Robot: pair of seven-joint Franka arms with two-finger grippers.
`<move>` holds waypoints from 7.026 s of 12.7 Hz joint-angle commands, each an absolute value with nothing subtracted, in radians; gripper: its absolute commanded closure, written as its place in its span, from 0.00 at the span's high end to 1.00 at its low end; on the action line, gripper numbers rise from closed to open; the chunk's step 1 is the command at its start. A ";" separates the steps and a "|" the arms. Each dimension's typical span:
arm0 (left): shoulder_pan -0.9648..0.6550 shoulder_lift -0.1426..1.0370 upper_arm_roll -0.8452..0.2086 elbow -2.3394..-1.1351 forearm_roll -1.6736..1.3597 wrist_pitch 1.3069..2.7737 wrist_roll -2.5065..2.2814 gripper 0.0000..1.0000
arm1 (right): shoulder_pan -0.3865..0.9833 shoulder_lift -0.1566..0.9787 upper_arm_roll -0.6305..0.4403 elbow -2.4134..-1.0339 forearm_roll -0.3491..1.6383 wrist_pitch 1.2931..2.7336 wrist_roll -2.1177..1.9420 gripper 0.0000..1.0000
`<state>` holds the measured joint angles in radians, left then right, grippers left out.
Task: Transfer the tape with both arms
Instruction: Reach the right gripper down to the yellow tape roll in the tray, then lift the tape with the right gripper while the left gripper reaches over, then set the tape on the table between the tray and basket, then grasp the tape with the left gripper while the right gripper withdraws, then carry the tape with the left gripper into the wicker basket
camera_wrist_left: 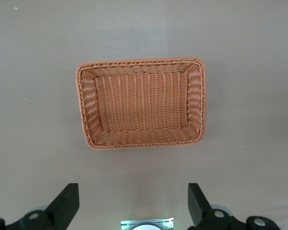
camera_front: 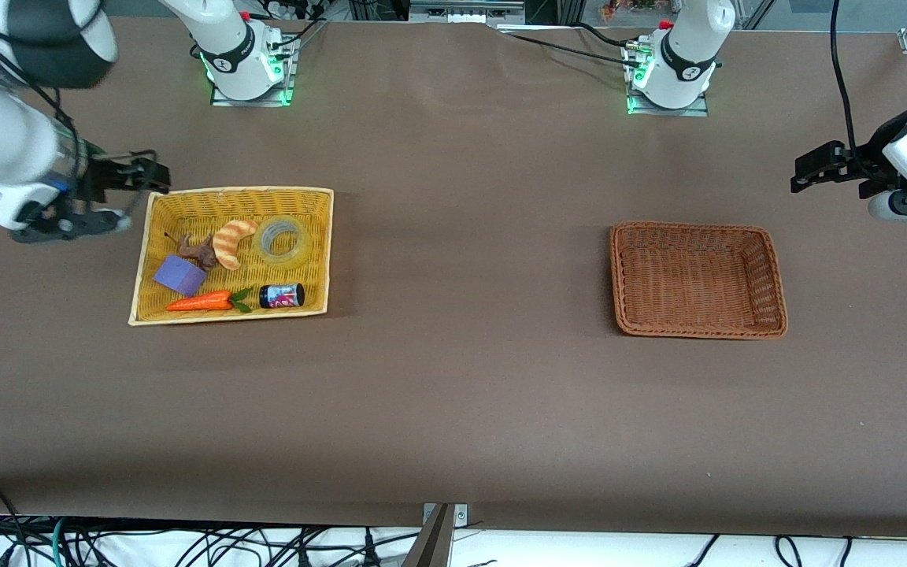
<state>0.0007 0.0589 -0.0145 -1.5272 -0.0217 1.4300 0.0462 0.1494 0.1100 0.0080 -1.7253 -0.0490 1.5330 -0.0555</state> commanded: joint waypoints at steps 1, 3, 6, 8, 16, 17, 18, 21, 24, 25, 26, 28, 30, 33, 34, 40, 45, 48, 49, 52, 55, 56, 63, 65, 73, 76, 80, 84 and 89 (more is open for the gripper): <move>0.005 0.061 -0.014 -1.517 -0.043 1.430 0.041 1.00 | 0.184 0.153 0.011 -1.822 -0.057 1.670 -0.074 1.00; 0.006 0.060 -0.014 -1.519 -0.043 1.430 0.041 1.00 | 0.187 0.163 0.040 -1.957 -0.060 1.881 -0.092 1.00; 0.006 0.061 -0.014 -1.519 -0.043 1.430 0.041 1.00 | 0.186 0.218 0.040 -2.126 -0.058 2.171 -0.222 1.00; 0.006 0.067 -0.014 -1.517 -0.044 1.430 0.040 1.00 | 0.186 0.291 0.040 -2.143 -0.057 2.264 -0.221 1.00; 0.006 0.097 -0.014 -1.519 -0.034 1.437 0.052 1.00 | 0.186 0.357 0.035 -2.185 -0.057 2.398 -0.219 0.00; 0.006 0.106 -0.014 -1.517 -0.031 1.463 0.052 1.00 | 0.186 0.350 0.034 -2.163 -0.055 2.364 -0.222 0.00; 0.008 0.107 -0.014 -1.519 -0.031 1.477 0.051 1.00 | 0.186 0.342 0.034 -2.151 -0.057 2.315 -0.219 0.00; 0.005 0.115 -0.014 -1.519 -0.029 1.479 0.048 1.00 | 0.186 0.315 0.038 -2.016 -0.055 2.112 -0.227 0.00; 0.008 0.185 -0.008 -1.519 -0.028 1.482 0.041 1.00 | 0.187 0.325 0.067 -1.823 0.025 1.861 -0.218 0.00; 0.009 0.199 -0.006 -1.519 -0.029 1.482 0.041 1.00 | 0.195 0.328 0.069 -1.790 0.116 1.823 -0.213 0.00; 0.008 0.209 -0.006 -1.517 -0.028 1.482 0.040 1.00 | 0.218 0.330 0.069 -1.783 0.176 1.822 -0.162 0.00; 0.008 0.225 -0.005 -1.517 -0.026 1.482 0.038 1.00 | 0.317 0.372 0.069 -1.738 0.210 1.854 0.034 0.00; 0.009 0.261 -0.006 -1.517 -0.029 1.506 0.038 1.00 | 0.440 0.457 0.069 -1.659 0.236 1.917 0.272 0.00; -0.001 0.334 -0.011 -1.529 -0.031 1.600 0.035 1.00 | 0.616 0.601 0.069 -1.566 0.242 2.119 0.585 0.00; -0.006 0.353 -0.015 -1.531 -0.037 1.623 0.028 1.00 | 0.665 0.641 0.068 -1.546 0.242 2.182 0.660 0.00; -0.029 0.416 -0.058 -1.620 -0.043 1.793 -0.030 1.00 | 0.831 0.775 0.067 -1.540 0.236 2.520 0.962 0.93; -0.006 0.423 -0.184 -1.712 -0.043 1.922 -0.144 1.00 | 0.811 0.628 -0.050 -1.532 0.224 2.288 0.873 0.99; 0.095 0.431 -0.401 -1.791 -0.026 2.049 -0.366 1.00 | 0.813 0.531 -0.208 -1.534 0.224 2.032 0.465 1.00; 0.088 0.439 -0.426 -1.807 -0.025 2.081 -0.435 1.00 | 0.813 0.505 -0.263 -1.534 0.222 1.982 0.392 1.00; 0.072 0.488 -0.558 -1.824 0.122 2.135 -0.657 1.00 | 0.818 0.431 -0.417 -1.532 0.224 1.791 0.310 1.00; 0.068 0.578 -0.669 -1.824 0.306 2.169 -0.909 1.00 | 0.720 0.364 -0.433 -1.529 0.204 1.756 0.247 1.00; 0.054 0.600 -0.676 -1.827 0.327 2.195 -0.946 1.00 | 0.669 0.342 -0.431 -1.529 0.204 1.744 0.198 1.00; 0.035 0.591 -0.701 -1.999 0.445 2.330 -1.066 1.00 | 0.128 0.120 -0.038 -1.532 0.037 1.590 -0.141 1.00; 0.031 0.594 -0.706 -2.013 0.481 2.333 -1.127 1.00 | -0.048 -0.007 0.087 -1.679 0.018 1.597 -0.132 1.00; 0.017 0.656 -0.706 -2.030 0.614 2.402 -1.233 0.00 | -0.026 -0.043 0.031 -1.671 -0.002 1.634 -0.020 1.00; 0.026 0.654 -0.706 -2.005 0.603 2.392 -1.217 0.00 | -0.014 -0.025 0.023 -1.655 -0.006 1.626 -0.024 1.00; 0.061 0.588 -0.749 -1.922 0.467 2.150 -0.975 0.00 | -0.015 -0.020 0.023 -1.657 0.002 1.624 -0.025 1.00; 0.086 0.444 -0.594 -1.879 0.281 1.994 -0.538 0.00 | -0.017 -0.032 -0.005 -1.657 0.000 1.566 -0.015 1.00; -0.011 0.296 -0.186 -1.894 0.100 1.957 -0.017 0.00 | -0.015 -0.034 -0.012 -1.655 0.002 1.557 -0.018 1.00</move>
